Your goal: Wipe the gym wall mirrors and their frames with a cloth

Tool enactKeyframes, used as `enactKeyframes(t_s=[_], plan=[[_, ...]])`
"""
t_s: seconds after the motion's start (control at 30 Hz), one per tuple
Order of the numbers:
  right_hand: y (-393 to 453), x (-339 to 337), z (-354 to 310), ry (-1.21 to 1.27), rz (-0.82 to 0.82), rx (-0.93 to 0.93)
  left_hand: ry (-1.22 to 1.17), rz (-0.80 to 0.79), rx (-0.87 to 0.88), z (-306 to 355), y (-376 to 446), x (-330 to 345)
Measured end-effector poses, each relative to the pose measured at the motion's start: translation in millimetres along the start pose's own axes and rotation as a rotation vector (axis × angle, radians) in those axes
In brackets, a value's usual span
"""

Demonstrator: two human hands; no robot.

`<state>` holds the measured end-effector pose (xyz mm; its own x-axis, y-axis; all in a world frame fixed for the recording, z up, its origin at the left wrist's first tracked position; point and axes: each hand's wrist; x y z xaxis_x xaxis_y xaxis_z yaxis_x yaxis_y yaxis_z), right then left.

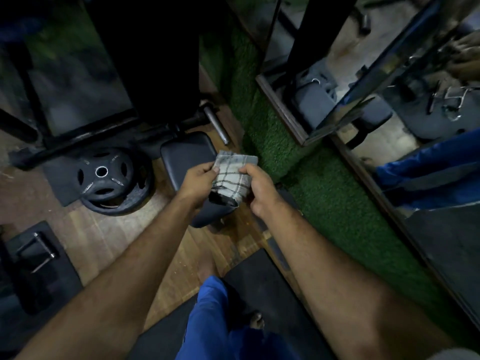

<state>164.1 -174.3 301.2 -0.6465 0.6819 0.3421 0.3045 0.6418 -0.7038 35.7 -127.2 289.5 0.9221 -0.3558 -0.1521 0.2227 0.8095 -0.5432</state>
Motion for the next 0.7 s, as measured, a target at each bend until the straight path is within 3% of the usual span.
enactKeyframes(t_s=[0.23, 0.47, 0.7], plan=[[-128, -62, -47, 0.118, -0.064, -0.006, -0.113, -0.042, 0.136, 59, -138, 56], [-236, -130, -77, 0.266, 0.063, -0.219, 0.383, -0.129, 0.341, 81, -239, 104], [-324, -173, -65, 0.571, 0.073, -0.294, 0.551, -0.400, 0.573, 108, -305, 128]])
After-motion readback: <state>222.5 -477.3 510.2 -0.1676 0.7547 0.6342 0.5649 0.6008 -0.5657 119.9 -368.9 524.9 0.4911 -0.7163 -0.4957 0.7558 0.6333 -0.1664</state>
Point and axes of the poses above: each hand's wrist, its own y-axis towards the middle knuckle, its own x-axis out of the palm, z = x × y, and after that the axes turned 12 degrees about y, right-handed
